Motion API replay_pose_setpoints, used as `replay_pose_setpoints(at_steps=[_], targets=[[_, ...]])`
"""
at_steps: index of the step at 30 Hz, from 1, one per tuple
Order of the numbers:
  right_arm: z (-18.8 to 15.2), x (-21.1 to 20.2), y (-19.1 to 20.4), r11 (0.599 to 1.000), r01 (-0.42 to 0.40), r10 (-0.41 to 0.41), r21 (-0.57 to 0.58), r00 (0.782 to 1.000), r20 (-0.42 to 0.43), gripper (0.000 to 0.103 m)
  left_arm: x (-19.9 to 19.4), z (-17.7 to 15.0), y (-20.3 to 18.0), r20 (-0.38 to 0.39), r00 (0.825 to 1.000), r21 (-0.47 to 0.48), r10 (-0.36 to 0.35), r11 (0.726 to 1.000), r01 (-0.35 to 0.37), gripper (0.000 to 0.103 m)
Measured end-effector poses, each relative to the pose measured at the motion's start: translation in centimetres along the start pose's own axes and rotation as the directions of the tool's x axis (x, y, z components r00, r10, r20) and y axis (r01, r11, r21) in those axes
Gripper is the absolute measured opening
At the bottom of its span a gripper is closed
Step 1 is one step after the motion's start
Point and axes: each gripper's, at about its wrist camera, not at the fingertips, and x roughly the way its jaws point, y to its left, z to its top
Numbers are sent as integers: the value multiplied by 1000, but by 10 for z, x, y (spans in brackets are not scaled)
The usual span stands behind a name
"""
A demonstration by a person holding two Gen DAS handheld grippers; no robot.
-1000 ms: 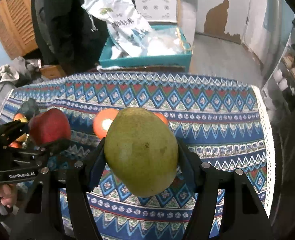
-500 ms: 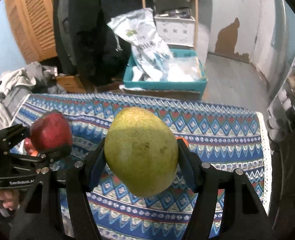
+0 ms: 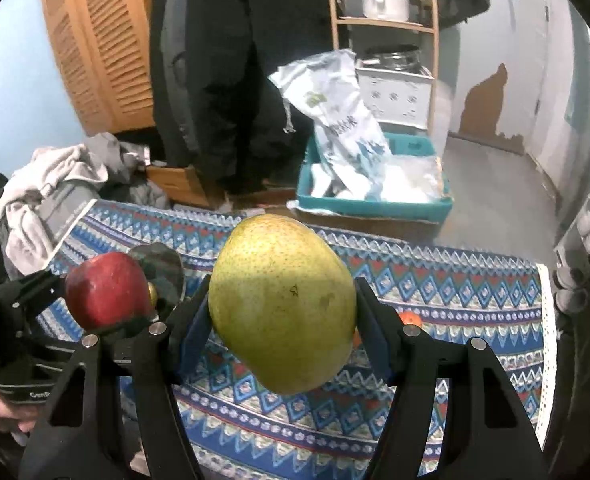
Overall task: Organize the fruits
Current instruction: 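Carry the red apple and small green pear over the glass bowl with both tools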
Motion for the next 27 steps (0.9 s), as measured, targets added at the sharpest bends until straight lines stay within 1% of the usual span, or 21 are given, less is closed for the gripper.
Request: replay_pose_setpoints(at_steps=[6, 14, 21, 27], targets=[[7, 2, 21, 999, -19, 19, -27, 1000, 6, 66, -11, -3, 18, 21, 1000, -18, 20, 1000, -19, 76], [15, 14, 46, 997, -47, 47, -57, 999, -1, 66, -13, -9, 40, 14, 1000, -65, 23, 998, -22, 76], [20, 28, 67, 994, -74, 73, -78, 997, -17, 66, -7, -18, 62, -6, 999, -101, 33, 994, -34, 76], [26, 49, 87, 991, -107, 104, -86, 994, -41, 66, 0, -29, 80, -32, 998, -129, 47, 990, -51, 76]])
